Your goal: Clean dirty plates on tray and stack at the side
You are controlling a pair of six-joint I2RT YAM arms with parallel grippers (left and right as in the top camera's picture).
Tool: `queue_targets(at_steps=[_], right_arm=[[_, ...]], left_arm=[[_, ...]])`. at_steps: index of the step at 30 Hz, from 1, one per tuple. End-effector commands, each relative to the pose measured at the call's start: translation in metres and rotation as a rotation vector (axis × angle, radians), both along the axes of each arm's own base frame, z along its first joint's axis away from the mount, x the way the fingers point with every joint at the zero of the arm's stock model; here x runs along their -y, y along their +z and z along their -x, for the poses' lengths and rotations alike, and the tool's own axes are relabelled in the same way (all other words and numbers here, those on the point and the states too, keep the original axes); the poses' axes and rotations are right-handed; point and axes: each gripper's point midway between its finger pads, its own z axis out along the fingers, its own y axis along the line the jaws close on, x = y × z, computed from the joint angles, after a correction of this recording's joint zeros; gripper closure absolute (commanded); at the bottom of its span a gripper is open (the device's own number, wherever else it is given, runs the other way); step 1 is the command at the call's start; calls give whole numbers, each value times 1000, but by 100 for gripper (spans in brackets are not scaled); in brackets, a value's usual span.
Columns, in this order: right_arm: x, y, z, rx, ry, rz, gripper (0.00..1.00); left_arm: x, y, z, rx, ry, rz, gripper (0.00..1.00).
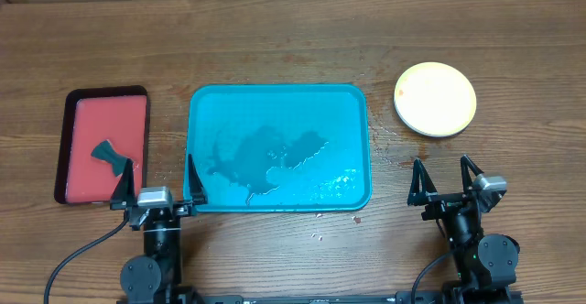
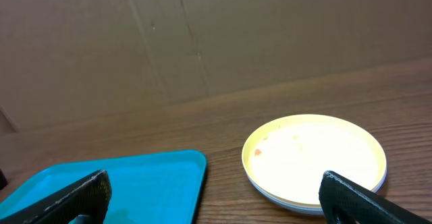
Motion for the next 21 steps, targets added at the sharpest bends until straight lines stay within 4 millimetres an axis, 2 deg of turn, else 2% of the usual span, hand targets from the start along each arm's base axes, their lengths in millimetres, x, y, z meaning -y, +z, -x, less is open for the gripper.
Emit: queue_targets(at_steps=[1,5,10,21], right_arm=[[-1,-2,0,4,1,7,0],[-1,-2,0,4,1,7,0],[-1,-2,0,4,1,7,0],[-1,-2,0,4,1,7,0]], left_arm=[[1,-12,-2,-28,-6,-16,0],[-3,-25,-3,-79,10,-13,0],[-11,-63,-2,-236,43,1,0],[-8,-65,-3,-245,27,0,0]])
